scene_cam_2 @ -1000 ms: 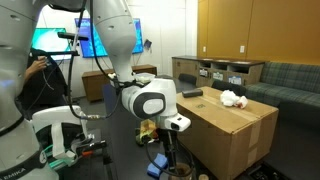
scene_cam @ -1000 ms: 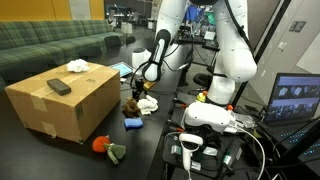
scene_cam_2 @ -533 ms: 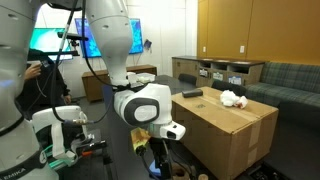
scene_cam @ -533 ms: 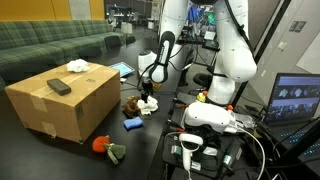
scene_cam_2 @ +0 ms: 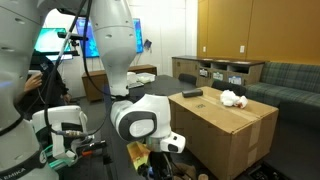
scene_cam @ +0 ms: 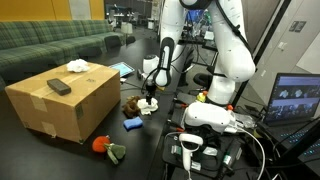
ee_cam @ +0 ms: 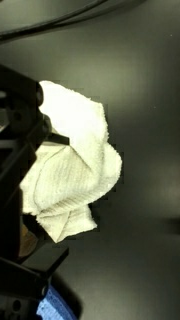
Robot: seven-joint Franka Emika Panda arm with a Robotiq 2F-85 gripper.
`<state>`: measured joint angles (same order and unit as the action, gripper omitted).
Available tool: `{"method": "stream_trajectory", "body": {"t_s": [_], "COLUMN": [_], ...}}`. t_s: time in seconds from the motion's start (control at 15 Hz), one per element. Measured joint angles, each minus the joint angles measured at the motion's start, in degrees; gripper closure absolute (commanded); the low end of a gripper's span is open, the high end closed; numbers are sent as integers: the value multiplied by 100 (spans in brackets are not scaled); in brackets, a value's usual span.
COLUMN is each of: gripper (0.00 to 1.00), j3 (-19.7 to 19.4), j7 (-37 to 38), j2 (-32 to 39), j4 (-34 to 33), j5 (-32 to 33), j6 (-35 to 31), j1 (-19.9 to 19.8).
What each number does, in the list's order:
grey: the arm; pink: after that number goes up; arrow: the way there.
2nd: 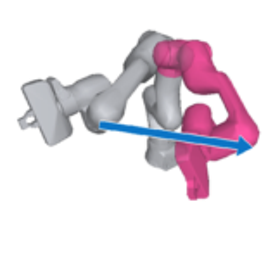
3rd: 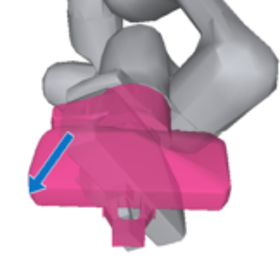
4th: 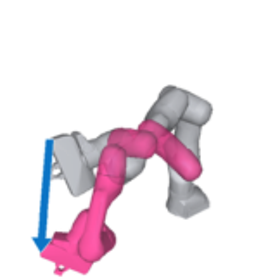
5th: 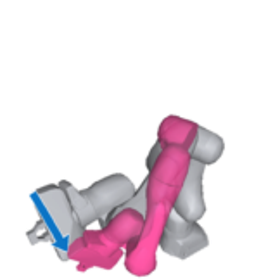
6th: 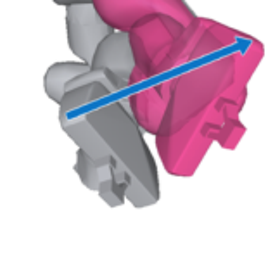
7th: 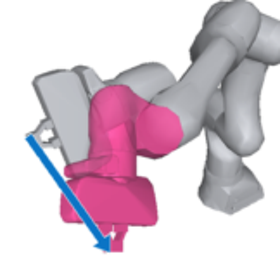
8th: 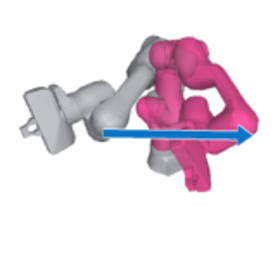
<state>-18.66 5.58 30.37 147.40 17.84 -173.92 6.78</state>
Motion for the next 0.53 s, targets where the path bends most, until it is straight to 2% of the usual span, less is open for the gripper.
{"method": "stream_trajectory", "body": {"t_s": [0.53], "gripper": [0], "j3": [421], "j7": [-642], "j2": [1034], "j4": [-538], "j5": [-393], "j6": [-702], "j1": [-776]}}
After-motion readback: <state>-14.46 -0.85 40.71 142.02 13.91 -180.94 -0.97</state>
